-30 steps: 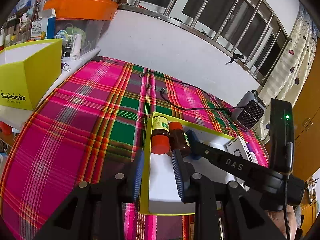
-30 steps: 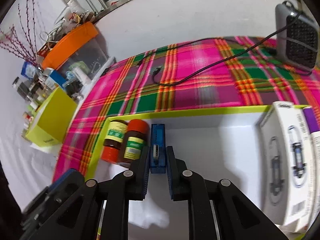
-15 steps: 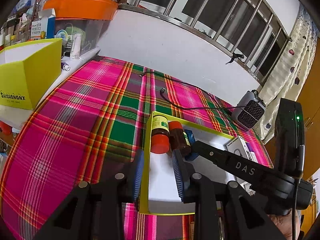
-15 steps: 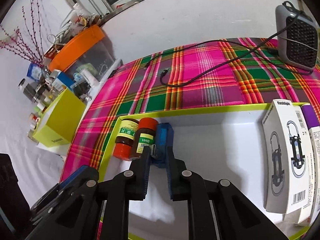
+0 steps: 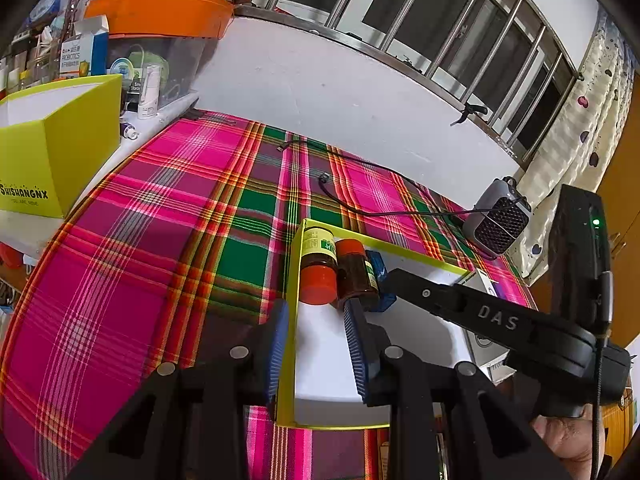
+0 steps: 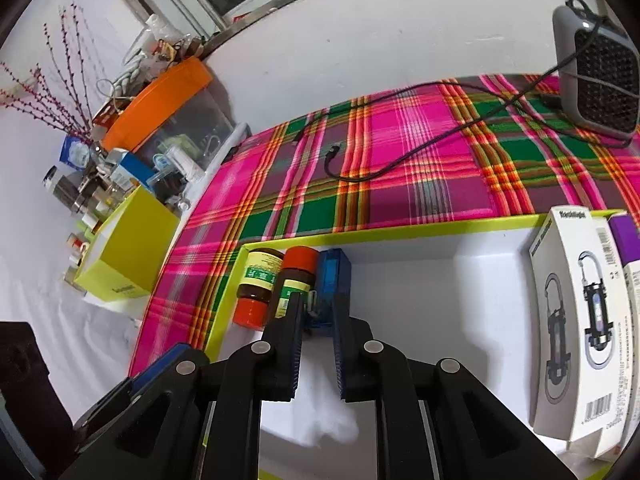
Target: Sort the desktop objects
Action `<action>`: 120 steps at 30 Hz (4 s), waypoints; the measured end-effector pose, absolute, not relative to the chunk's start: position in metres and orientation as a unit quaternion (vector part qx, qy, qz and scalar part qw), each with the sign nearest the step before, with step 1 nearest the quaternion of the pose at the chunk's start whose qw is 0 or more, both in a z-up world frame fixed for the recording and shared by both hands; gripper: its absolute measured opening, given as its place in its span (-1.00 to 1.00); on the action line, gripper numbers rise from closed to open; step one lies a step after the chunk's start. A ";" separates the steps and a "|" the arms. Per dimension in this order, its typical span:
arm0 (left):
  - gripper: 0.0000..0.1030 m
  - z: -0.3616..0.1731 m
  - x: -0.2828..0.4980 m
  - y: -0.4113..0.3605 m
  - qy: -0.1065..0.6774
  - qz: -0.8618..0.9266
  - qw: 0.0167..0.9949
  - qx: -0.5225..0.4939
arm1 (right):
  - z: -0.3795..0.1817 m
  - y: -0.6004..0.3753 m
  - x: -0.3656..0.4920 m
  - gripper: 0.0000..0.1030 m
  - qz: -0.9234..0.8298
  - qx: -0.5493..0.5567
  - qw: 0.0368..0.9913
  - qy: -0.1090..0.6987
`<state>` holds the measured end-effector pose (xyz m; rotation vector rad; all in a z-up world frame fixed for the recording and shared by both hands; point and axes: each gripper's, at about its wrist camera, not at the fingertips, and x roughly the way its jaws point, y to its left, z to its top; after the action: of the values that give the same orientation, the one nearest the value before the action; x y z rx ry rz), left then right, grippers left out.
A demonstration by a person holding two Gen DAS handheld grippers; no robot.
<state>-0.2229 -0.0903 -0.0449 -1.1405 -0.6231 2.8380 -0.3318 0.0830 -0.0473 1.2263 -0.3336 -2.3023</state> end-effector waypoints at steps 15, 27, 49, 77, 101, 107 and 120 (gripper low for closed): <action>-0.44 -0.039 -0.221 -0.088 -0.191 0.914 0.014 -0.357 | -0.026 0.100 -0.290 -0.68 -0.858 0.430 0.268 -0.089; -0.44 -0.032 -0.215 -0.073 -0.167 0.925 0.029 -0.341 | -0.017 0.121 -0.255 -0.59 -0.870 0.405 0.273 -0.069; -0.34 -0.027 -0.175 -0.036 -0.140 0.925 0.073 -0.346 | -0.011 0.172 -0.212 -0.56 -0.885 0.387 0.250 -0.062; -0.20 -0.050 -0.148 -0.008 -0.111 0.898 0.086 -0.416 | -0.061 0.169 -0.183 -0.40 -0.876 0.431 0.217 0.011; -0.20 -0.048 -0.148 -0.002 -0.089 0.893 0.090 -0.433 | -0.061 0.178 -0.185 -0.43 -0.881 0.429 0.198 0.027; -0.20 -0.057 -0.151 0.000 -0.081 0.886 0.084 -0.449 | -0.061 0.175 -0.185 -0.43 -0.880 0.428 0.203 0.037; -0.32 -0.062 -0.151 -0.006 -0.070 0.886 0.073 -0.452 | -0.062 0.173 -0.188 -0.43 -0.877 0.430 0.212 0.042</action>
<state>-0.1509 -0.0056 -0.0622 -1.3583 -0.2097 2.6614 -0.1884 0.1734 -0.0617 1.1945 0.1155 -2.4345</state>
